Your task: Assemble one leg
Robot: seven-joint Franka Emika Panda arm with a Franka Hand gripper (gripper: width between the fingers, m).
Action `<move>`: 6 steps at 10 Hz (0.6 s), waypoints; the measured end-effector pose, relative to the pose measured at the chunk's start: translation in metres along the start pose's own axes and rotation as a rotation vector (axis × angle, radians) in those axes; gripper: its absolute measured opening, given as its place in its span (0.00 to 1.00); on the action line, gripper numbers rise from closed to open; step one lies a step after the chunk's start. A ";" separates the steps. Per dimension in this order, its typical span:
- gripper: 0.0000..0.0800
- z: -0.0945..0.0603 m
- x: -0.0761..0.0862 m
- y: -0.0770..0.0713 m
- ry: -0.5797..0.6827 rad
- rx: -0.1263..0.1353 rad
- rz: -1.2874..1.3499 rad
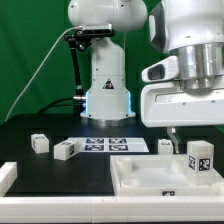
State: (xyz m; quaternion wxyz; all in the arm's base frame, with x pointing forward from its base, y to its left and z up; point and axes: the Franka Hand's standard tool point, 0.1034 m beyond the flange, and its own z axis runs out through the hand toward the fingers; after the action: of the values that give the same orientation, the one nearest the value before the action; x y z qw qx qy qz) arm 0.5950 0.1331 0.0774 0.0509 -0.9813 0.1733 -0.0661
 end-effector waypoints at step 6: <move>0.81 0.002 0.002 0.000 -0.006 -0.020 -0.553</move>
Offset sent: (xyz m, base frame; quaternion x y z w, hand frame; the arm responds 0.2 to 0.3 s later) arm 0.0024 0.0013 0.0013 -0.0162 0.0082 -0.2623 0.9648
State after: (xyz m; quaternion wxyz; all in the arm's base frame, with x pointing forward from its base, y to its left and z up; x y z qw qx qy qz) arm 0.5976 0.1325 0.0752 0.0216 -0.9920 -0.1007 -0.0730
